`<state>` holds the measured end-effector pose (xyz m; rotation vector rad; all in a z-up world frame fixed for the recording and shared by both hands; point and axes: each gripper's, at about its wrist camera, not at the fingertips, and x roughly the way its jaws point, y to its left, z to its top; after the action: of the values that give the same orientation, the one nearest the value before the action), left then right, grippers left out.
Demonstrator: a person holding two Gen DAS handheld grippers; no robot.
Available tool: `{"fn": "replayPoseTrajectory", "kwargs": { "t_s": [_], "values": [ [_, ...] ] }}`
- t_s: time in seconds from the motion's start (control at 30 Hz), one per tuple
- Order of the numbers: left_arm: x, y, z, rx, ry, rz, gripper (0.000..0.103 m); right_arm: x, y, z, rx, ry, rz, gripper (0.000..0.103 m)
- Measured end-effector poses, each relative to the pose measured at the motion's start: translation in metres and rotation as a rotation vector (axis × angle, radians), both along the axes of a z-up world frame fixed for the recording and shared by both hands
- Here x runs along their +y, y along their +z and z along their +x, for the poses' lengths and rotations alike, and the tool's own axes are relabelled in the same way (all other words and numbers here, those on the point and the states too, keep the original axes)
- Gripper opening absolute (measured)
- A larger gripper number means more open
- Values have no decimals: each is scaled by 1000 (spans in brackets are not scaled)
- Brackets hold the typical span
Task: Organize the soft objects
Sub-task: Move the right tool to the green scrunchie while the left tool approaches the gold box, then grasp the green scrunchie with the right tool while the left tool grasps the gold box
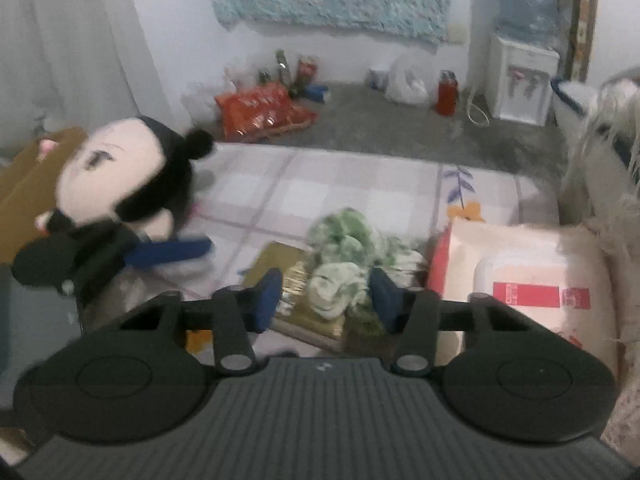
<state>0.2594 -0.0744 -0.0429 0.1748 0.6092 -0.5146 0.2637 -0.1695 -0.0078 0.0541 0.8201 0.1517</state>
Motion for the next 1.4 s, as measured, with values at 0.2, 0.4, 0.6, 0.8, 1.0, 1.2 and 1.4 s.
{"fn": "replayPoseTrajectory", "kwargs": {
  "t_s": [0.2, 0.4, 0.6, 0.8, 1.0, 1.2, 1.4],
  "values": [
    [0, -16, 25, 107, 27, -160, 87, -10, -5, 1, 2, -32, 96, 22],
    [4, -9, 12, 138, 34, -99, 83, -11, -5, -9, 19, 7, 148, 22],
    [44, -3, -30, 183, 69, -76, 83, 7, -7, -30, 84, 96, 258, 22],
    [91, 4, -105, 199, 129, -37, 83, 45, -8, -71, 129, 186, 295, 22],
    [88, 14, -182, 89, 57, 87, 86, 65, -8, -119, 153, 177, 357, 23],
    [93, 16, -196, 59, 2, 58, 93, 65, -16, -130, 161, 171, 373, 26],
    [79, 6, -190, 87, -6, 63, 88, 65, -21, -127, 163, 153, 351, 30]
  ]
}}
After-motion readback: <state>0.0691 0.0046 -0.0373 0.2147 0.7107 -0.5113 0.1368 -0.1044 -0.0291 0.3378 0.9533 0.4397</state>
